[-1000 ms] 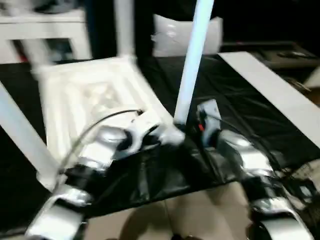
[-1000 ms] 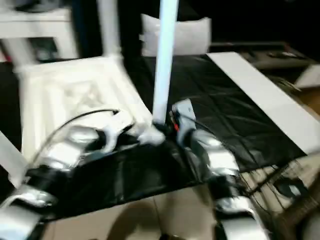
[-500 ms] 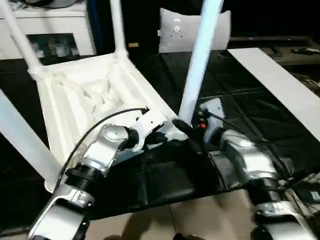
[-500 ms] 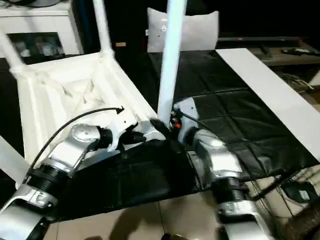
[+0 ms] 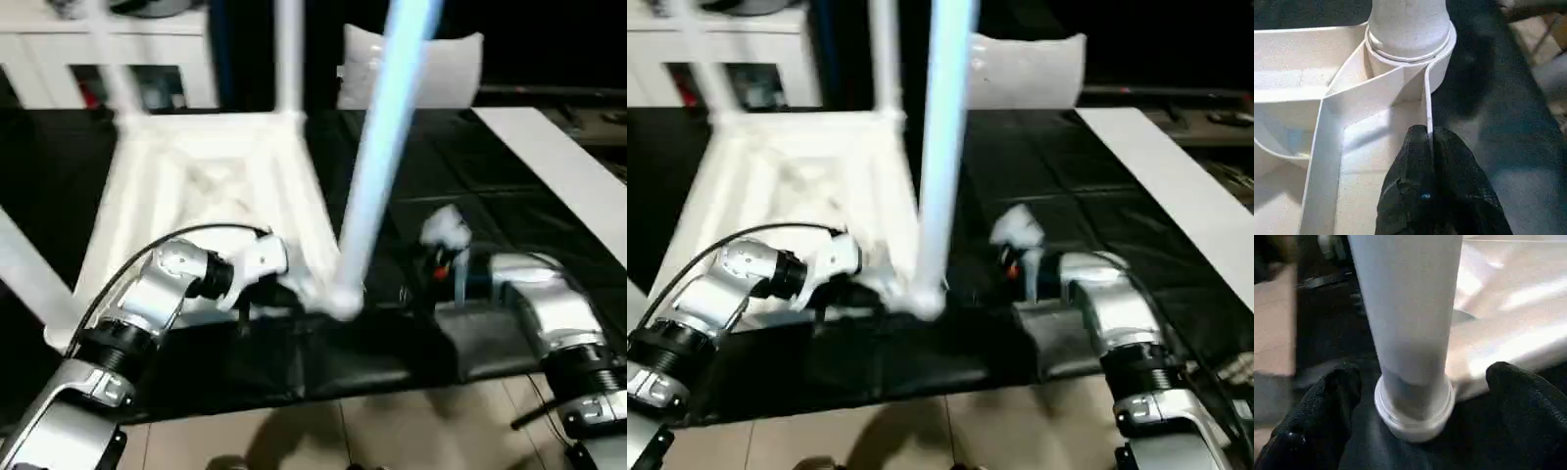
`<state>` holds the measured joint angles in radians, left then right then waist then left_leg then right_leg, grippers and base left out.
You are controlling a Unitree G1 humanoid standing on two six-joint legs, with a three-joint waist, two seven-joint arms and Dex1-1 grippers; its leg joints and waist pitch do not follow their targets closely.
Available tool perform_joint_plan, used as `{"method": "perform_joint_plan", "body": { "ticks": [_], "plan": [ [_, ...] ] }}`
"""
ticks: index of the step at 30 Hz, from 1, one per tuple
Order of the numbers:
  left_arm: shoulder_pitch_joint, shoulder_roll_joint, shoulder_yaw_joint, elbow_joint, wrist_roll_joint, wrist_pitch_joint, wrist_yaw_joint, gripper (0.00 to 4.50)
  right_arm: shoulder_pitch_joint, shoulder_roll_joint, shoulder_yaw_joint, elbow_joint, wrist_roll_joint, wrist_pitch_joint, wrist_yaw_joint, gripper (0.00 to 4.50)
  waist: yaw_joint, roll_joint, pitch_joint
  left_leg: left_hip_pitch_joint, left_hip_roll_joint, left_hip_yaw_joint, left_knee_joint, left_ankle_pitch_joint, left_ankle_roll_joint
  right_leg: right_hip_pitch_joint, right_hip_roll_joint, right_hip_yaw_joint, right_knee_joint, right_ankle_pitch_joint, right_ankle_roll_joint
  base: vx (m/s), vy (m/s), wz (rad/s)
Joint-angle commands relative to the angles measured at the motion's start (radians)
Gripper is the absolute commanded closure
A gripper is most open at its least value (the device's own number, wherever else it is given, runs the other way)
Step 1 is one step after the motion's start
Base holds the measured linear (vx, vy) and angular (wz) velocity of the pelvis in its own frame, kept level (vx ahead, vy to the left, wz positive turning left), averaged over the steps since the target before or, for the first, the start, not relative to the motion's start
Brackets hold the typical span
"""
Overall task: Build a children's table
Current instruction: Rotate leg to tighten
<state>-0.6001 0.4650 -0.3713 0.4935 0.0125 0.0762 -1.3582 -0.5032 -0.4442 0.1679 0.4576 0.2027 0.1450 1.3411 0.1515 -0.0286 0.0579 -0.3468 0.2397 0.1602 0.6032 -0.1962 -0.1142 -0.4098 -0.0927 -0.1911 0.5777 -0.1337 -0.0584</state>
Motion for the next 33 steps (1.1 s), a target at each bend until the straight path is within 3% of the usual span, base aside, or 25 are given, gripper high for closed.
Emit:
{"method": "perform_joint_plan", "body": {
  "ticks": [1, 11, 18, 19, 22, 24, 30, 33],
  "plan": [
    [-0.018, -0.004, -0.054, -0.034, 0.004, -0.044, -0.075, 4.5, -0.014, -0.007, 0.008, 0.016, 0.017, -0.009, 0.044, 0.34, -0.006, 0.006, -0.08, 0.015, 0.012, 0.013, -0.067, -0.188, 0.055, 0.06, -0.067, 0.073, -0.071, -0.371, -0.084, 0.0, 0.0, 0.0],
    [-0.018, -0.008, -0.06, -0.034, 0.001, -0.062, -0.099, 4.5, -0.028, 0.012, 0.026, 0.048, 0.037, 0.019, 0.113, 1.18, -0.009, 0.0, -0.078, 0.01, 0.004, 0.016, -0.068, -0.198, 0.048, 0.065, -0.067, 0.078, -0.08, -0.454, -0.042, 0.0, 0.0, 0.0],
    [-0.016, -0.006, -0.061, -0.029, 0.004, -0.067, -0.103, 4.5, -0.033, 0.019, 0.027, 0.056, 0.046, 0.031, 0.124, 1.61, -0.009, 0.0, -0.08, 0.01, 0.006, 0.016, -0.068, -0.187, 0.049, 0.064, -0.065, 0.078, -0.076, -0.436, -0.047, 0.0, 0.0, 0.0],
    [-0.017, -0.006, -0.059, -0.026, 0.004, -0.065, -0.103, 4.5, -0.036, 0.025, 0.028, 0.059, 0.048, 0.032, 0.12, 1.91, -0.009, -0.002, -0.08, 0.009, 0.005, 0.015, -0.069, -0.186, 0.048, 0.064, -0.065, 0.078, -0.075, -0.436, -0.047, 0.0, 0.0, 0.0],
    [-0.018, -0.006, -0.055, -0.024, 0.003, -0.059, -0.102, 4.5, -0.037, 0.034, 0.027, 0.063, 0.055, 0.041, 0.121, 2.0, -0.01, -0.001, -0.079, 0.008, 0.004, 0.016, -0.068, -0.189, 0.048, 0.064, -0.066, 0.078, -0.077, -0.445, -0.043, 0.0, 0.0, 0.0],
    [-0.017, -0.006, -0.053, -0.024, 0.0, -0.054, -0.102, 4.5, -0.035, 0.04, 0.023, 0.057, 0.064, 0.052, 0.123, 2.35, -0.01, -0.001, -0.079, 0.008, 0.003, 0.016, -0.068, -0.188, 0.047, 0.065, -0.065, 0.077, -0.079, -0.453, -0.038, 0.0, 0.0, 0.0],
    [-0.009, -0.026, -0.021, -0.05, -0.01, 0.044, -0.028, 4.5, 0.022, 0.073, 0.007, -0.051, 0.114, 0.152, 0.067, 2.53, -0.011, 0.003, -0.078, 0.01, 0.008, 0.014, -0.071, -0.188, 0.038, 0.064, -0.064, 0.078, -0.078, -0.442, -0.038, 0.0, 0.0, 0.0],
    [-0.012, -0.078, 0.024, -0.069, -0.01, 0.134, 0.108, 4.5, 0.031, 0.123, -0.007, -0.064, 0.053, 0.157, -0.116, 2.54, -0.015, 0.002, -0.076, 0.011, 0.004, 0.014, -0.071, -0.205, 0.028, 0.063, -0.066, 0.074, -0.083, -0.472, -0.029, 0.0, 0.0, 0.0]
  ]
}}
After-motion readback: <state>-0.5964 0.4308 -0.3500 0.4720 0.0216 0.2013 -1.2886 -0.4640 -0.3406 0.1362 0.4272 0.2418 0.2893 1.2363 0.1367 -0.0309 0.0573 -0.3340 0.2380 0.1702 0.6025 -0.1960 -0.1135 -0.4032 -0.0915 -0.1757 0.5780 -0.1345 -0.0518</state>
